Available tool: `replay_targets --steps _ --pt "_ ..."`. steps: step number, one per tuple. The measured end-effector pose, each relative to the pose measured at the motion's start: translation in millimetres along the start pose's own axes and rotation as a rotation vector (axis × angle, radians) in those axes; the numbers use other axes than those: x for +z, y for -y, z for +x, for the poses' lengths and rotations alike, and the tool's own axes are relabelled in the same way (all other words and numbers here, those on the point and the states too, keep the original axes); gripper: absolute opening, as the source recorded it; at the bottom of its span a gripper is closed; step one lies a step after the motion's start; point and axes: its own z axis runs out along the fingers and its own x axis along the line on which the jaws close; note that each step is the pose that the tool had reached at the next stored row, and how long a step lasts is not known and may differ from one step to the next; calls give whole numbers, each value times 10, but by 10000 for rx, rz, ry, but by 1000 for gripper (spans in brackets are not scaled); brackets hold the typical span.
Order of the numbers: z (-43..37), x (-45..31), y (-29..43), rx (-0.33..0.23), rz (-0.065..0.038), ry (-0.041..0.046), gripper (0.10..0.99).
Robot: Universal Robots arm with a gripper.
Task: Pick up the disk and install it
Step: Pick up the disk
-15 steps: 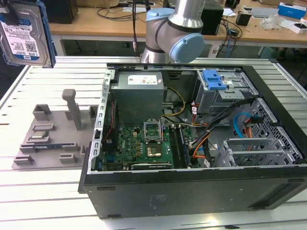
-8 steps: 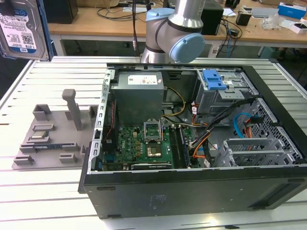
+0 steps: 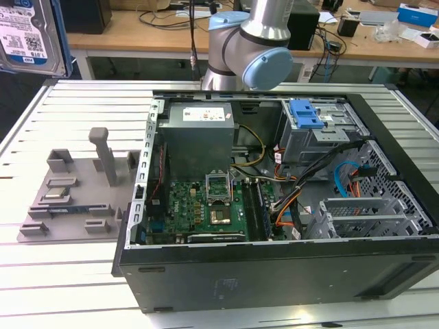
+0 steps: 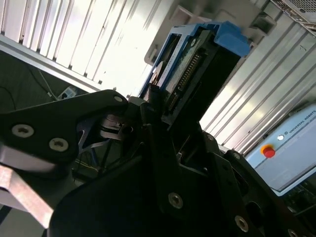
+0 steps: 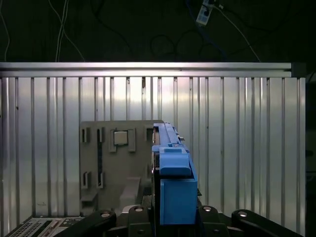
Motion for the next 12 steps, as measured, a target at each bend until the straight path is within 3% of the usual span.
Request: replay_targets --steps 9,12 --pt "-1 -200 -2 0 0 0 365" --pt "-2 -304 -3 0 1 1 365"
